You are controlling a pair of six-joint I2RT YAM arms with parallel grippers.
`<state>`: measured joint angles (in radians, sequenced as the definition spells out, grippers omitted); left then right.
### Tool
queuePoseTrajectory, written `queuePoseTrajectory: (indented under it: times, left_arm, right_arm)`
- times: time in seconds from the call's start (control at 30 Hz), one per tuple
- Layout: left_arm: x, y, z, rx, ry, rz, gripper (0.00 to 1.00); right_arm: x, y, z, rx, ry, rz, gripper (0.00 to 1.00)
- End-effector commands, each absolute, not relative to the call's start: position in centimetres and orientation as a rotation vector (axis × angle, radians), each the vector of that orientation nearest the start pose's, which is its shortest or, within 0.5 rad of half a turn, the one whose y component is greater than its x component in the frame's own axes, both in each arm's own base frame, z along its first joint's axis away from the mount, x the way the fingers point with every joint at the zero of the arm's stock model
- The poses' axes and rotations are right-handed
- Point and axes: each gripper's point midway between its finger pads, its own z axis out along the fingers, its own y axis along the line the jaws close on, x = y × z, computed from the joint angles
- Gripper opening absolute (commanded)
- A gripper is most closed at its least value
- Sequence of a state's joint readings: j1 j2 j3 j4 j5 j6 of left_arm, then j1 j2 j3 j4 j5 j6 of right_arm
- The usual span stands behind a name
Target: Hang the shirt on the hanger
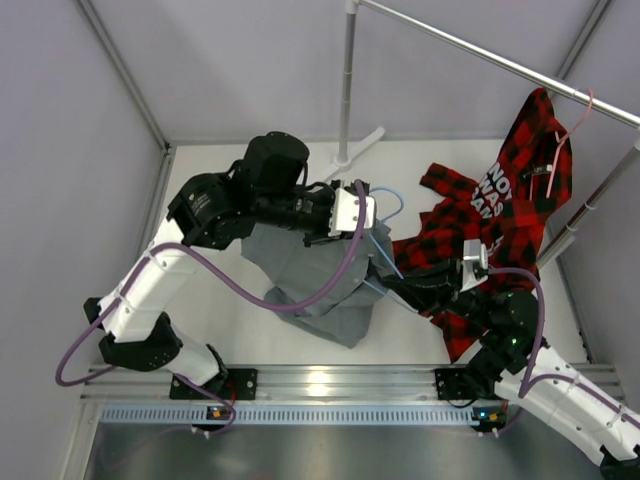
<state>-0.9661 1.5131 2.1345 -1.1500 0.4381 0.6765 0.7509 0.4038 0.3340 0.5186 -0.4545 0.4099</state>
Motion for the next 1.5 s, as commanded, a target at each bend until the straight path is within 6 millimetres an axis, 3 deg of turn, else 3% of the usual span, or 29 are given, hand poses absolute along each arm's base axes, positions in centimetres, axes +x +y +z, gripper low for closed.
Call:
queuePoseTrajectory:
  times: [0.0,0.07,0.1,0.2,0.23,0.27,0.33,0.37,0.4,0.43,0.5,0.53,0.6,0.7,0.73,0.83,0.87,0.97,1.1,1.17,1.23,1.3,1.47]
  left_arm:
    - [14.1,-31.8,41.4,1.743,1.229,-0.745,0.31]
    - [13.5,-31.5,40.9,1.755,1.237,-0.772,0.24]
    - [13.3,-31.4,40.7,1.757,1.243,-0.787,0.00]
    - [12.9,-31.2,40.4,1.726,1.277,-0.820,0.00]
    - [13.4,-31.1,40.3,1.694,1.300,-0.794,0.00]
    - [13.7,-30.7,40.9,1.648,1.302,-0.772,0.00]
    - [15.1,-31.0,40.6,1.532,1.349,-0.742,0.00]
    - [16.0,-29.8,41.6,1.439,1.358,-0.672,0.00]
    - [16.8,-30.2,41.2,1.364,1.383,-0.671,0.00]
    - [17.1,-29.7,41.4,1.312,1.391,-0.655,0.00]
    - [17.2,-28.1,42.4,1.215,1.391,-0.632,0.00]
    - [17.8,-27.7,42.0,1.156,1.425,-0.615,0.00]
    - [17.9,-26.3,42.7,1.061,1.438,-0.599,0.00]
    - [19.0,-24.4,42.3,0.880,1.531,-0.564,0.00]
    - [19.3,-24.2,41.3,0.850,1.564,-0.558,0.00]
    - [19.1,-23.5,40.3,0.752,1.624,-0.590,0.00]
    - [19.1,-23.7,39.3,0.712,1.658,-0.616,0.00]
    - [19.4,-23.3,38.8,0.617,1.668,-0.640,0.00]
    - [19.4,-23.7,38.5,0.580,1.645,-0.683,0.00]
    - [19.4,-24.1,38.2,0.582,1.647,-0.700,0.00]
    - [19.4,-24.4,38.0,0.581,1.655,-0.706,0.00]
    - [19.7,-24.2,37.8,0.557,1.666,-0.699,0.00]
    - [19.9,-23.5,38.0,0.501,1.661,-0.693,0.00]
  right_arm:
    - [10.0,22.4,36.6,-0.650,0.924,1.252,0.00]
    - [9.9,22.3,36.9,-0.661,0.920,1.241,0.00]
    - [9.9,22.3,36.9,-0.665,0.934,1.237,0.00]
    - [10.6,22.2,36.9,-0.654,0.981,1.204,0.00]
    - [11.0,22.2,36.7,-0.653,1.002,1.184,0.04]
    - [11.5,21.9,37.2,-0.622,1.018,1.160,0.27]
    - [12.9,21.8,35.8,-0.589,1.132,1.114,0.58]
    - [14.1,21.1,36.0,-0.520,1.169,1.068,0.83]
    - [14.8,20.7,35.7,-0.482,1.207,1.036,0.91]
    - [15.5,20.1,34.2,-0.441,1.299,1.001,0.98]
    - [18.0,16.8,33.5,-0.216,1.388,0.860,1.00]
    - [19.4,14.6,31.3,-0.068,1.491,0.754,1.00]
    - [19.8,12.3,29.6,0.066,1.547,0.683,0.99]
    - [19.8,10.6,26.3,0.253,1.639,0.667,0.99]
    - [19.6,10.9,25.9,0.309,1.647,0.725,0.99]
    - [18.8,14.4,23.6,0.281,1.698,0.926,0.91]
    - [18.2,16.0,24.6,0.242,1.675,1.037,0.90]
    - [17.9,18.6,23.3,0.268,1.730,1.197,0.89]
    - [18.7,21.6,23.6,0.275,1.686,1.362,0.89]
    - [19.8,22.0,21.9,0.302,1.726,1.325,0.87]
    - [20.4,22.4,22.2,0.291,1.695,1.331,0.86]
    - [21.2,22.5,21.2,0.332,1.712,1.320,0.84]
    - [21.6,22.4,19.9,0.446,1.644,1.424,0.70]
